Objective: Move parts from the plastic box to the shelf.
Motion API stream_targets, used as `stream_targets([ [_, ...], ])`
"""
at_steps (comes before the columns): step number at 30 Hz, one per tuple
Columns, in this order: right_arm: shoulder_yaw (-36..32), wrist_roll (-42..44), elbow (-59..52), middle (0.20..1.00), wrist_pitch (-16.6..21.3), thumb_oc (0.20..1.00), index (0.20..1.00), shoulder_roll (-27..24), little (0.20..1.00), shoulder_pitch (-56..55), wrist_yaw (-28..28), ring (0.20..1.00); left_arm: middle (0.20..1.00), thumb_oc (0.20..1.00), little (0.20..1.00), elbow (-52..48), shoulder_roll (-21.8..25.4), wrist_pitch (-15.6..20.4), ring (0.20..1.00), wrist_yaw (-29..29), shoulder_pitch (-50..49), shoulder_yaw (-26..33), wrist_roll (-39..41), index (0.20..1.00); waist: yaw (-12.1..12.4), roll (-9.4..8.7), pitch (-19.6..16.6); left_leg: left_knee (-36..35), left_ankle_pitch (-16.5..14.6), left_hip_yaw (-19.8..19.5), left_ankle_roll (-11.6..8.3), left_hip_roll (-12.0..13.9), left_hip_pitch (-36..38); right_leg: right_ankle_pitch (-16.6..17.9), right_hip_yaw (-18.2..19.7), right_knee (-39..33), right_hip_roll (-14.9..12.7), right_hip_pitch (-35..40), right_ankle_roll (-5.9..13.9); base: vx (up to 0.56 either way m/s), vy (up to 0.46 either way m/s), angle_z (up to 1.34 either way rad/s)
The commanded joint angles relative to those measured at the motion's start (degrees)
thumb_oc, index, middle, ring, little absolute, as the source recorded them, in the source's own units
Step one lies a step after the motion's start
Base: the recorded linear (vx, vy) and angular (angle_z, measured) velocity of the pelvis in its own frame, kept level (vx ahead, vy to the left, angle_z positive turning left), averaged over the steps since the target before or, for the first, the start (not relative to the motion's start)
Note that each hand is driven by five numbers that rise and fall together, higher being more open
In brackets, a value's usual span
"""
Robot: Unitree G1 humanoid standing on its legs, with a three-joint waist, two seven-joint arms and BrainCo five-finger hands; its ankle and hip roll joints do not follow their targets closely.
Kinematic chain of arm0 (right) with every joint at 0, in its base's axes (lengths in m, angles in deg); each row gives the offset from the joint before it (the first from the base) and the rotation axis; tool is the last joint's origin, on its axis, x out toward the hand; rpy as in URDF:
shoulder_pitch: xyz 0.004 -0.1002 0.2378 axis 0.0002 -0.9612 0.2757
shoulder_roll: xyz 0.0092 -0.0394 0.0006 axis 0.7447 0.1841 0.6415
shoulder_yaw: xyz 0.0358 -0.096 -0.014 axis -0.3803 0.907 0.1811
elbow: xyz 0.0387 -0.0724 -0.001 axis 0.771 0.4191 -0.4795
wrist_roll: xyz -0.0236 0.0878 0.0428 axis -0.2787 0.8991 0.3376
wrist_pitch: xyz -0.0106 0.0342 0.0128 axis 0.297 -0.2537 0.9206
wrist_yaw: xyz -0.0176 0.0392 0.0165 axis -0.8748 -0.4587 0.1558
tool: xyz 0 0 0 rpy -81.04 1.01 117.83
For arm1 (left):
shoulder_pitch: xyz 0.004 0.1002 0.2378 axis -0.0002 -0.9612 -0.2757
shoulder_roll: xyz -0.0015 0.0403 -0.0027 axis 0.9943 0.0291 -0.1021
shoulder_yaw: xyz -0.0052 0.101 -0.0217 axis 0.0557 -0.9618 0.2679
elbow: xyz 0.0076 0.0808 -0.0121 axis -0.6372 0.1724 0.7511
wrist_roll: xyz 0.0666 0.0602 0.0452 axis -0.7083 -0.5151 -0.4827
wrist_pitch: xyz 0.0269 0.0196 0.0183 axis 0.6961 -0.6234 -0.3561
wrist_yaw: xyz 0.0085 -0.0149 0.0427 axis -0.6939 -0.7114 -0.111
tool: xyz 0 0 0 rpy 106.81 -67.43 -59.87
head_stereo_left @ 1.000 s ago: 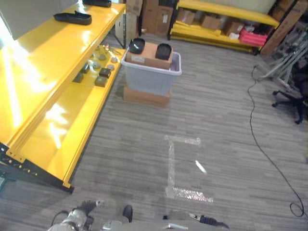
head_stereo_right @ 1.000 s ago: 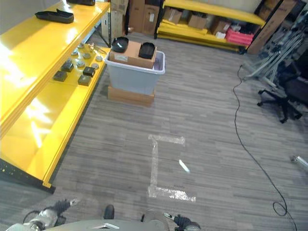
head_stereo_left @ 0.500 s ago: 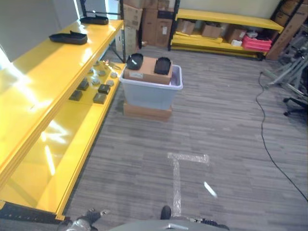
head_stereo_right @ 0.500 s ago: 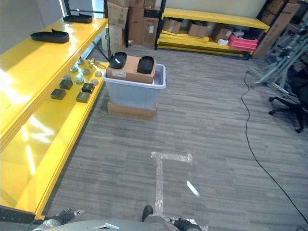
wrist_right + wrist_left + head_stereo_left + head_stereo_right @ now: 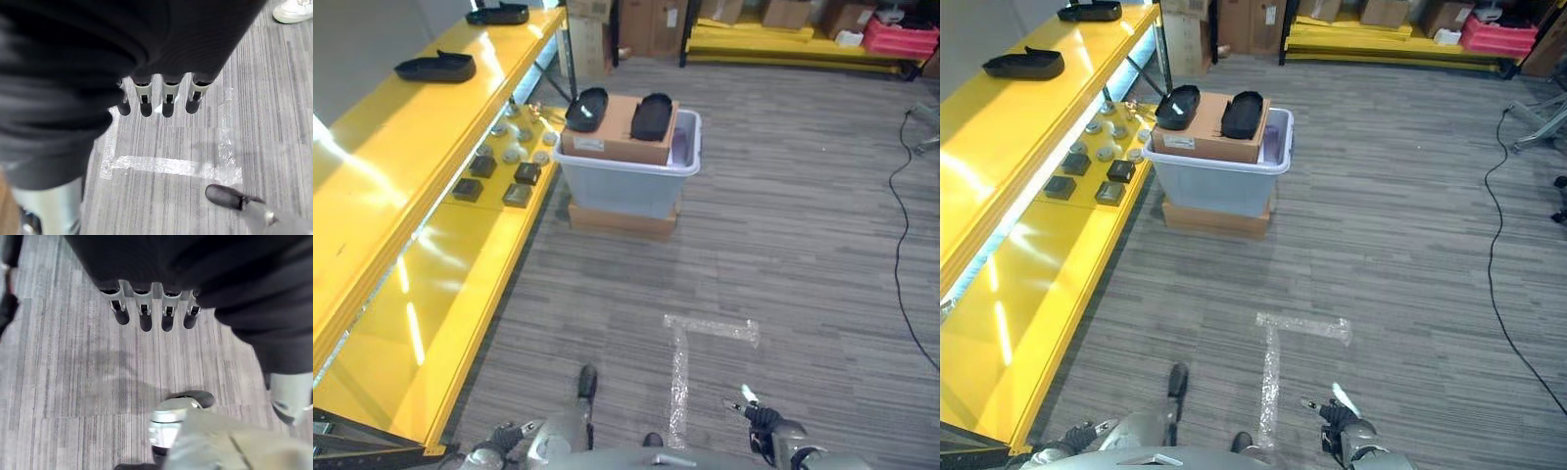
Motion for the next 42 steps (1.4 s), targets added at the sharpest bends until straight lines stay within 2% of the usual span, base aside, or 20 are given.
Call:
stream_targets([
  [1,-0.2,3.4,0.3,1.000,1.7,1.000,1.000,0.2,1.000,-0.5,1.9,1.000,1.000,1.000,1.000,2.8,2.3,0.5,1.000,0.8,0.9,0.7,0.7,1.000,1.9,-0.35,-1.9,5.3,-3.9,0.3,1.74,0.2,2.9,-1.5,-0.2,1.9,-2.8,1.4,5.68,0.32,0.174,-0.55],
  [2,-0.6,4.2,0.5,1.000,1.8,1.000,1.000,0.7,1.000,-0.9,2.3,1.000,1.000,1.000,1.000,3.2,2.6,0.4,1.000,0.7,0.6,1.1,0.7,1.000,2.1,-0.82,-2.4,6.1,-4.3,0.0,2.28,-0.1,3.2,-2.0,0.0,3.8,-3.3,1.3,5.95,0.42,0.261,-0.41],
  [3,-1.7,6.4,-0.1,1.000,2.0,1.000,1.000,2.0,1.000,-1.8,3.4,1.000,1.000,1.000,1.000,4.7,3.4,-0.1,1.000,0.4,-0.2,3.1,1.7,1.000,1.9,-1.60,-3.1,7.0,-6.3,0.1,4.15,-0.3,4.7,-2.7,0.8,11.6,-4.0,0.1,7.12,0.32,0.210,-0.30],
  [4,-1.7,6.4,-0.1,1.000,2.0,1.000,1.000,2.1,1.000,-1.8,3.4,1.000,1.000,1.000,1.000,4.7,3.4,-0.1,1.000,0.4,-0.2,3.1,1.7,1.000,2.0,-1.68,-3.1,7.1,-6.4,0.2,4.19,-0.3,4.7,-2.9,0.9,12.0,-4.1,-0.1,7.18,0.31,0.252,-0.09],
  [8,-1.6,7.0,-1.5,1.000,2.8,1.000,1.000,4.1,1.000,-1.3,2.4,1.000,1.000,1.000,1.000,3.4,4.6,0.0,1.000,1.2,0.8,4.4,4.0,1.000,-0.8,0.08,0.0,7.9,-8.7,0.4,6.42,0.4,8.6,3.4,2.0,30.8,-6.1,-10.5,10.42,0.15,0.199,-0.07],
  [10,-0.3,6.7,-2.4,1.000,2.5,1.000,1.000,4.8,1.000,-1.0,3.0,1.000,1.000,1.000,1.000,2.7,5.2,0.3,1.000,1.5,1.8,3.7,4.2,1.000,-1.5,0.49,0.7,6.4,-9.2,0.2,6.36,1.1,11.1,3.1,-0.6,28.0,-7.4,-12.5,9.44,0.23,0.068,0.11],
  [13,1.4,5.3,-3.3,1.000,2.4,1.000,1.000,5.0,1.000,-1.4,3.2,1.000,1.000,1.000,1.000,1.2,6.1,1.0,1.000,1.7,3.4,3.5,5.5,1.000,-1.7,-0.08,0.6,4.3,-10.6,0.3,5.06,2.0,13.3,4.0,-5.3,14.3,-9.1,-12.6,8.01,0.28,-0.082,0.01],
  [15,1.7,6.0,-3.3,1.000,2.6,1.000,1.000,5.0,1.000,-1.3,2.5,1.000,1.000,1.000,1.000,0.5,6.2,1.5,1.000,2.1,4.8,3.6,7.3,1.000,-2.7,-0.48,1.2,3.2,-11.5,-0.6,4.35,2.5,15.1,6.0,-1.5,8.5,-7.3,-14.0,8.01,0.26,-0.129,0.03],
  [17,1.4,6.3,-2.8,1.000,2.6,1.000,1.000,4.9,1.000,-1.3,1.8,1.000,1.000,1.000,1.000,0.3,5.6,1.9,1.000,2.5,5.7,2.8,7.4,1.000,-3.9,-0.61,0.8,2.6,-12.7,-1.5,3.10,4.1,16.9,8.4,1.1,6.2,-7.8,-16.0,8.92,0.33,-0.198,0.54],
  [21,1.6,5.5,-1.2,1.000,2.4,1.000,1.000,4.9,1.000,-2.0,2.1,1.000,1.000,1.000,1.000,0.9,4.3,1.7,1.000,2.1,4.7,2.0,6.4,1.000,-4.2,-1.05,-0.3,4.1,-14.1,-1.8,1.85,6.1,18.2,7.4,0.3,6.9,-6.7,-14.6,7.64,0.28,-0.255,0.43],
  [24,1.1,4.3,0.7,1.000,2.3,1.000,1.000,3.7,1.000,-2.2,1.1,1.000,1.000,1.000,1.000,1.7,2.2,1.4,1.000,1.4,3.3,1.8,6.6,1.000,-4.1,-0.92,-0.5,13.0,-13.6,-2.9,0.53,7.1,15.8,5.9,-0.8,5.3,-5.0,-11.8,5.58,0.24,-0.296,0.21],
  [26,1.3,2.4,1.7,1.000,2.1,1.000,1.000,2.3,1.000,-1.2,-0.3,1.000,1.000,1.000,1.000,2.1,0.6,1.0,1.000,0.8,3.2,0.4,5.6,1.000,-3.4,-1.29,0.6,22.3,-10.5,-4.1,0.19,6.0,11.6,5.8,-0.9,3.1,-4.1,-9.1,4.32,0.16,-0.246,0.16],
  [28,1.7,0.2,2.1,1.000,1.9,1.000,1.000,1.2,1.000,-0.6,-1.7,1.000,1.000,1.000,1.000,2.0,-0.1,0.9,1.000,0.7,3.2,-1.4,3.9,1.000,-3.1,-1.71,1.4,26.3,-8.5,-2.3,-0.01,6.3,9.2,5.2,-1.7,1.8,-4.1,-6.9,3.58,0.21,-0.210,-0.03],
  [30,2.0,-0.6,2.2,1.000,1.3,1.000,1.000,0.5,1.000,-0.4,-1.8,1.000,1.000,1.000,1.000,1.2,-0.7,1.0,1.000,0.6,3.2,-2.1,3.2,1.000,-2.1,-1.70,1.7,23.7,-9.3,-1.9,0.15,4.8,7.6,4.4,-2.3,0.9,-4.3,-5.6,3.78,0.24,-0.146,-0.36],
  [31,2.0,-1.0,1.9,1.000,1.3,1.000,1.000,0.0,1.000,-0.5,-1.8,1.000,1.000,1.000,1.000,1.3,-0.7,0.9,1.000,0.7,2.6,-2.3,2.2,1.000,-1.7,-1.54,1.1,18.3,-11.5,-1.7,0.90,2.0,6.6,4.2,-2.2,0.3,-4.1,-5.2,4.25,0.23,-0.061,-0.16],
  [33,1.9,-1.1,1.7,1.000,1.3,1.000,1.000,-0.4,1.000,-0.5,-1.8,1.000,1.000,1.000,1.000,1.6,-0.8,0.9,1.000,0.8,2.2,-2.4,1.5,1.000,-1.2,-0.98,0.9,13.9,-10.7,-2.0,1.43,0.3,6.4,3.9,-1.9,0.2,-3.6,-4.9,4.56,0.20,-0.038,-0.19],
  [35,2.3,-2.1,1.6,1.000,1.7,1.000,1.000,-0.8,1.000,0.0,-1.8,1.000,1.000,1.000,1.000,2.1,-0.6,0.9,1.000,0.6,1.5,-2.4,0.7,1.000,0.1,0.58,0.3,7.9,-6.9,-4.2,2.63,-3.7,3.7,3.1,-0.6,0.2,-1.4,-4.3,4.79,0.20,-0.023,-0.31],
  [38,3.1,-3.4,1.8,1.000,1.6,1.000,1.000,-0.4,1.000,0.7,-1.5,1.000,1.000,1.000,1.000,2.8,0.5,0.9,1.000,0.7,0.7,-0.9,1.0,1.000,2.1,1.07,-0.3,7.0,-5.1,-6.4,2.99,-6.1,3.3,1.4,1.8,0.3,0.3,-2.6,4.41,0.25,0.001,-0.54],
  [41,4.1,-4.7,1.6,1.000,1.7,1.000,1.000,1.1,1.000,0.9,-1.2,1.000,1.000,1.000,1.000,3.4,1.5,0.7,1.000,0.9,0.4,0.7,1.6,1.000,2.7,-0.06,-1.1,7.3,-6.7,-8.7,5.44,-6.3,6.0,-1.4,3.0,6.2,0.5,-2.4,4.00,0.25,0.054,-0.78],
  [42,3.9,-4.5,1.1,1.000,1.8,1.000,1.000,2.3,1.000,1.3,-1.1,1.000,1.000,1.000,1.000,3.1,2.7,0.7,1.000,0.8,0.8,1.3,1.7,1.000,2.5,-0.42,-0.6,6.9,-7.9,-9.1,6.57,-5.4,8.2,-1.6,2.9,17.9,1.0,-6.4,6.46,0.20,0.085,-0.44],
])
